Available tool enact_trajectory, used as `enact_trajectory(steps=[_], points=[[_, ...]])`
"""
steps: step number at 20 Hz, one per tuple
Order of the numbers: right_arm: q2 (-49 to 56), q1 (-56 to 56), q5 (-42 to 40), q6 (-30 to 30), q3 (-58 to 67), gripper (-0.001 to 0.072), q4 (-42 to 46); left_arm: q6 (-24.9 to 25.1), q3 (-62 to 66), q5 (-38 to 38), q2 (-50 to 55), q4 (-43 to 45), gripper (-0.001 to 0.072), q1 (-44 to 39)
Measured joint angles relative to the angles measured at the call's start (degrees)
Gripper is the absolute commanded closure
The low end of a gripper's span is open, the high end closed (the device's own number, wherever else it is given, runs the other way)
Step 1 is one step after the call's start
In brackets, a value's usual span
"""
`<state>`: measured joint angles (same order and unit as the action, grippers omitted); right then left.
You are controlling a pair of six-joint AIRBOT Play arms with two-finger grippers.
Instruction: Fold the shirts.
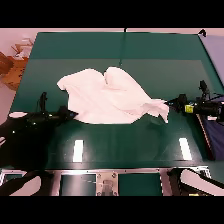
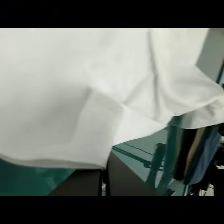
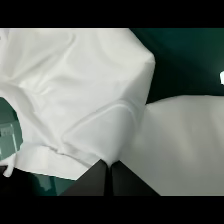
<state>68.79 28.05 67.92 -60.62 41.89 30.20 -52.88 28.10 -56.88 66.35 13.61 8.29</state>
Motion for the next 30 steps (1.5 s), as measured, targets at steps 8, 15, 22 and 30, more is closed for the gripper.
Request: enact_trajectory(steps=[8, 15, 22, 30], points=[[-13.86, 5.44, 3.28, -6.75, 24.90, 0.0696, -7.48, 0.44, 32.59, -9.53, -11.87, -6.97, 0.0687, 0.02], [-22.82, 19.82, -3.50, -13.90, 53.79, 0.0696, -13.16, -12.72, 74.42, -5.07, -15.63, 7.63, 0.0687, -0.02], [-23.50, 23.30, -12.22, -15.98, 64.11, 0.0696, -12.09, -22.71, 85.33, -6.67, -14.58, 25.99, 0.0687, 0.00], [-11.43, 8.44, -9.88, -12.66, 52.59, 0.0696, -1.66, -24.13, 74.60, -11.85, -1.29, 33.53, 0.0686, -0.02]])
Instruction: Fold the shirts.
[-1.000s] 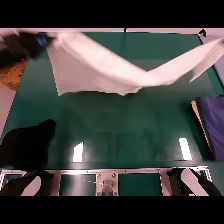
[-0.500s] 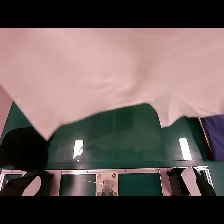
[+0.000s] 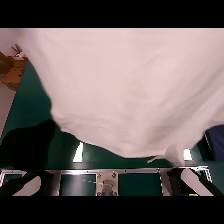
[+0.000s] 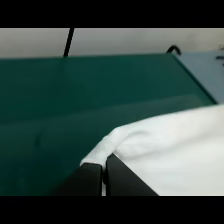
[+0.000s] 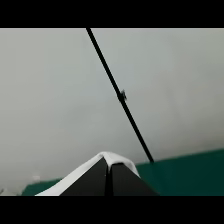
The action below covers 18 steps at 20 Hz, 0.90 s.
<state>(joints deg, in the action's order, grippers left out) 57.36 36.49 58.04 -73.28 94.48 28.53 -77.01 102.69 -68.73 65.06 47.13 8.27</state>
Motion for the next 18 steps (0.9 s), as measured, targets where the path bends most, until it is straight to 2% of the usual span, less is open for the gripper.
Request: enact_trajectory(steps=[4, 7, 13, 18], points=[[12.07, -8.87, -3.13, 1.20, -8.46, 0.0696, 6.51, 1.99, -7.26, 1.62, 11.17, 0.26, 0.0687, -1.25], [23.45, -12.07, -5.03, 2.21, -9.84, 0.0696, 7.76, 4.55, -9.44, 5.31, 20.33, 0.20, 0.0687, -4.00], [43.54, -13.79, -6.34, 3.21, -0.57, 0.0696, 6.80, 4.66, -10.45, 19.26, 31.41, 0.00, 0.0687, -5.88], [49.96, -13.70, -4.74, 3.41, 6.21, 0.0697, 6.71, 4.98, -10.64, 24.98, 33.77, 3.15, 0.0687, -6.10]])
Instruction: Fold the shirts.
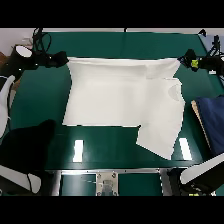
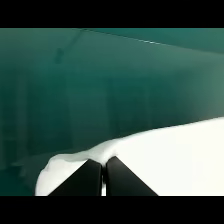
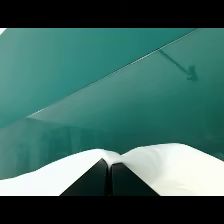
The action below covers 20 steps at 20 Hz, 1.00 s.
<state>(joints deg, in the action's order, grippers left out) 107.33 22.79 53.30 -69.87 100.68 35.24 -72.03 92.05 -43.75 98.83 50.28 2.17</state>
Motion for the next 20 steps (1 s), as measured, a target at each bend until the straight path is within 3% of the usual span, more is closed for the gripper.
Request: enact_trajectory(steps=[9, 20], points=[[-4.76, 1.05, 13.62, -2.82, -6.08, 0.0697, 17.00, 0.72, -0.13, -13.00, 4.15, 9.18, 0.0687, -0.09], [-16.81, 1.03, 9.84, -3.41, -31.06, 0.0696, 22.69, 1.92, -0.28, -21.03, 6.25, 12.07, 0.0686, -0.22]])
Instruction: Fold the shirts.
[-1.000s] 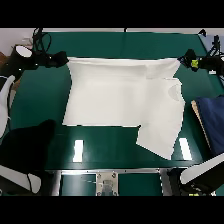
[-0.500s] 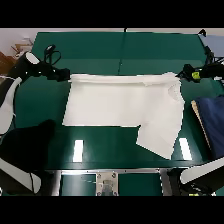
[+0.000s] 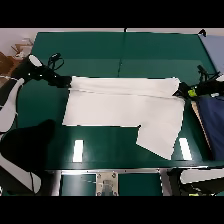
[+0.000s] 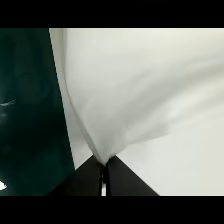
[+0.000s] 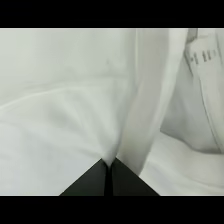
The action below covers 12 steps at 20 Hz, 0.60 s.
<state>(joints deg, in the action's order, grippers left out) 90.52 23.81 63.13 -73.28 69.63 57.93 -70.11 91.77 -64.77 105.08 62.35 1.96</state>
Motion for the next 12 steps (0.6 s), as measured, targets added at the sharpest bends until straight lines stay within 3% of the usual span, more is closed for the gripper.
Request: enact_trajectory(steps=[5, 6, 7, 8, 9, 10, 12], points=[[-0.52, 0.00, -3.45, -0.02, -4.15, 0.0693, 0.11, -0.04, -0.96, -0.83, 0.79, 0.02, 0.0686, -0.17], [-0.55, 0.00, -3.72, -0.04, -4.44, 0.0605, 0.13, -0.04, -1.03, -0.83, 0.90, -0.04, 0.0686, -0.17], [-0.61, 0.00, -3.93, -0.04, -4.57, 0.0448, 0.17, -0.09, -1.11, -0.92, 1.03, -0.02, 0.0637, -0.20], [-0.63, 0.02, -4.04, -0.02, -4.61, 0.0343, 0.22, -0.15, -1.16, -1.11, 1.07, -0.04, 0.0297, -0.20], [-0.61, 0.07, -3.91, -0.02, -4.42, 0.0341, 0.33, -0.31, -1.05, -1.51, 1.07, -0.07, 0.0089, -0.20], [-0.61, 0.28, -3.23, -0.02, -3.85, 0.0345, 0.37, -0.74, -0.70, -2.36, 1.07, -0.04, 0.0119, -0.15], [-0.66, 1.18, 0.09, -0.17, -1.81, 0.0438, 1.20, -2.03, 1.27, -6.29, 1.01, 0.09, 0.0119, 0.59]])
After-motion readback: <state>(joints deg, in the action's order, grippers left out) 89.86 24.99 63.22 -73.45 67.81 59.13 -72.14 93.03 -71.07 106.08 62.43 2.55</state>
